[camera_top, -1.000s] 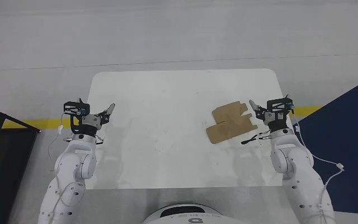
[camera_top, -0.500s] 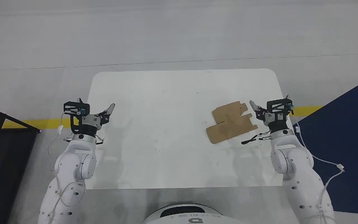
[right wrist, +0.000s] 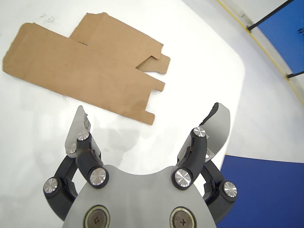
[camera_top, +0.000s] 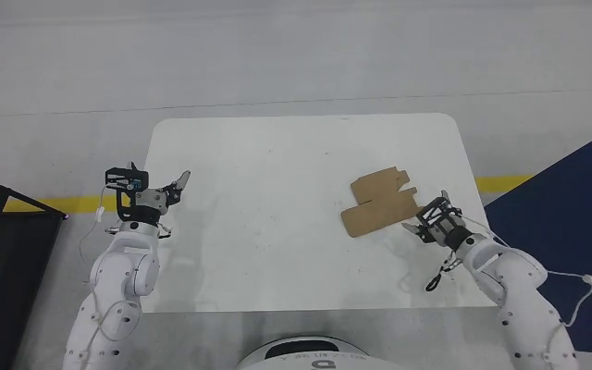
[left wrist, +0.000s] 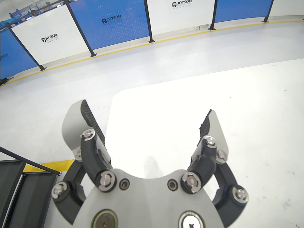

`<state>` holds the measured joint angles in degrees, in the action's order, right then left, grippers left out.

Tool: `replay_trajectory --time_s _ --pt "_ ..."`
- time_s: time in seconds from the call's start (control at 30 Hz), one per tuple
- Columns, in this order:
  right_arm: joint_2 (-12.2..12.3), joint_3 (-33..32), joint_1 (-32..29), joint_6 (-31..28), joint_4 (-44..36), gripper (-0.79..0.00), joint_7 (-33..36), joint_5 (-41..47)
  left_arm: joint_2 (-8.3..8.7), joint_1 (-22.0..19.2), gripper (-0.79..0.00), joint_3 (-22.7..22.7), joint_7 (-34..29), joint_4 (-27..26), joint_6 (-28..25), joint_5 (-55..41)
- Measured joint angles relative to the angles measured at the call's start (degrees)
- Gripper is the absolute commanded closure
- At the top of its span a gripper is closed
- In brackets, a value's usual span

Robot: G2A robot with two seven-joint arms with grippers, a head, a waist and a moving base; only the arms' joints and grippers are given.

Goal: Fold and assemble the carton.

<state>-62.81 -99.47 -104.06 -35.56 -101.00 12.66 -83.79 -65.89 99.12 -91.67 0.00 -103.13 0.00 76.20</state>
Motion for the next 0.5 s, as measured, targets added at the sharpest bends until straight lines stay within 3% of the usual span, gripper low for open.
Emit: replay_trajectory --time_s 0.1,0.23,0.5 --pt "0.1 -0.5 0.8 -2.5 -0.5 -0.785 2.9 4.2 0.00 0.0 -0.785 0.0 0.0 0.0 0.0 0.0" --pt "0.0 3.6 -1.2 -2.1 -4.5 -0.785 4.5 1.1 0.00 0.0 -0.785 0.0 0.0 0.0 0.0 0.0" --pt "-0.9 13.2 -0.3 7.0 -5.0 -0.785 3.0 -6.1 0.00 0.0 -0.785 0.0 0.0 0.0 0.0 0.0"
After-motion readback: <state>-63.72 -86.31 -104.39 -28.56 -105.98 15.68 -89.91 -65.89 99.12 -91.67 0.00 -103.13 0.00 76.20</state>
